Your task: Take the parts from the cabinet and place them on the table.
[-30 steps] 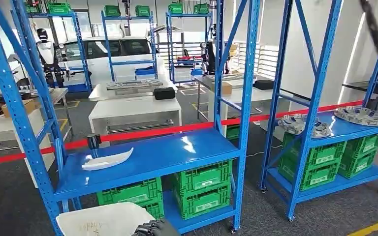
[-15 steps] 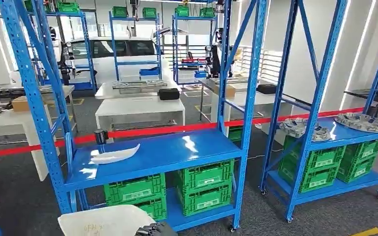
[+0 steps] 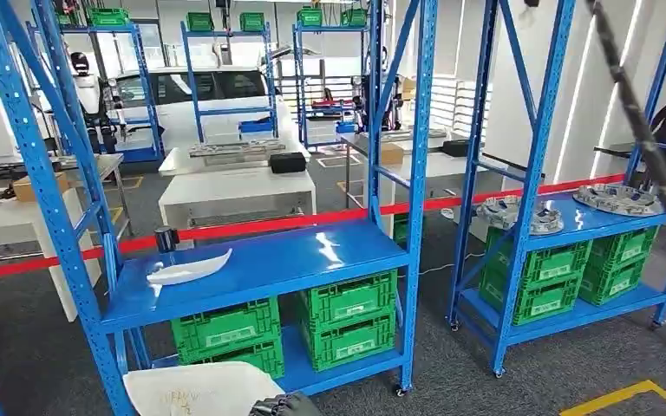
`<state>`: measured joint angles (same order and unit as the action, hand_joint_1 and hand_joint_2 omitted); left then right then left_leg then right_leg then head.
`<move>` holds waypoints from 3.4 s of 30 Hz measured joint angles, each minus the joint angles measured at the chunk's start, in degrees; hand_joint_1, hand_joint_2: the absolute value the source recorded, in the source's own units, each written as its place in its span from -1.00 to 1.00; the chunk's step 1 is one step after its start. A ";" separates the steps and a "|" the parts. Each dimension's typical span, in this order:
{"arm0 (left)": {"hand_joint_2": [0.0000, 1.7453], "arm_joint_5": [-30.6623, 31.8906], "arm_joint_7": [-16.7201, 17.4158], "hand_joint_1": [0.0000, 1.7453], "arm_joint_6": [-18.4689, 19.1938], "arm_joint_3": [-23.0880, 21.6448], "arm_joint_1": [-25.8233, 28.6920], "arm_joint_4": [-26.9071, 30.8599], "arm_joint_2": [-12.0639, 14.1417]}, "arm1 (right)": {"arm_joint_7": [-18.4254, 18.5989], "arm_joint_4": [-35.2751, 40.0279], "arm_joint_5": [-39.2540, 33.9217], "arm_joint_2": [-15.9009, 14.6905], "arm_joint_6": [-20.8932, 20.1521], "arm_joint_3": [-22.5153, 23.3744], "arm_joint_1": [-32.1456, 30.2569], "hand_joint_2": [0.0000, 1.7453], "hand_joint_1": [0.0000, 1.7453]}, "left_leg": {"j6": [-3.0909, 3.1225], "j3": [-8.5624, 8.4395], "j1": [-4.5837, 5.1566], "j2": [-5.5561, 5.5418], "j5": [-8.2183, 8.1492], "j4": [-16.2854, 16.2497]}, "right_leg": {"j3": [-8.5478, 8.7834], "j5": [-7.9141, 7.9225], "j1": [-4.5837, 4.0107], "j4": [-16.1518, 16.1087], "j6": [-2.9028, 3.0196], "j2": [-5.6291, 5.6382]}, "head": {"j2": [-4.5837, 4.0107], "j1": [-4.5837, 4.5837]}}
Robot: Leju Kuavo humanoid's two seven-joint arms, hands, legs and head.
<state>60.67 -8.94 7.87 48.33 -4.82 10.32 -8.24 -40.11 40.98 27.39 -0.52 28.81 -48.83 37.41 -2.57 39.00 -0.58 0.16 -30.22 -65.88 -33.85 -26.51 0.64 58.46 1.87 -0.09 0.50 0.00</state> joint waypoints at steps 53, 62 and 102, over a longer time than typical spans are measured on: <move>1.00 0.04 -0.52 -1.00 -0.42 0.04 0.35 -0.15 0.07 | -0.02 -1.95 -0.63 1.46 1.09 2.45 1.62 1.00 1.00 | 3.12 -6.99 -0.08 4.18 2.21 7.51 | -0.47 -0.44 -0.01 2.83 -3.42 -2.37 | 0.00 -0.59; 1.00 0.74 -0.70 -1.00 -0.55 0.04 -0.01 -0.18 0.09 | 0.09 -1.88 0.11 1.64 1.75 4.52 0.83 1.00 1.00 | 0.26 -3.09 0.06 1.43 -3.50 -0.97 | -0.85 0.19 -0.11 0.02 -0.39 0.55 | 0.00 0.04; 1.00 2.99 1.42 -1.00 0.13 -0.37 -2.10 -0.26 -0.48 | -0.07 -1.81 2.29 -0.90 1.01 9.88 -1.55 1.00 1.00 | 1.34 -7.05 -0.33 -4.91 1.04 6.71 | -2.71 1.92 0.50 0.21 -2.80 6.81 | 0.00 0.00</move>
<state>63.67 -7.52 8.00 47.95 -6.92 10.05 -8.72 -40.17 39.17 29.68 -1.42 29.81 -38.95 35.86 -1.24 31.95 -0.92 -4.75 -29.18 -59.17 -36.56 -24.58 1.15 58.67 -0.94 6.72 0.50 0.00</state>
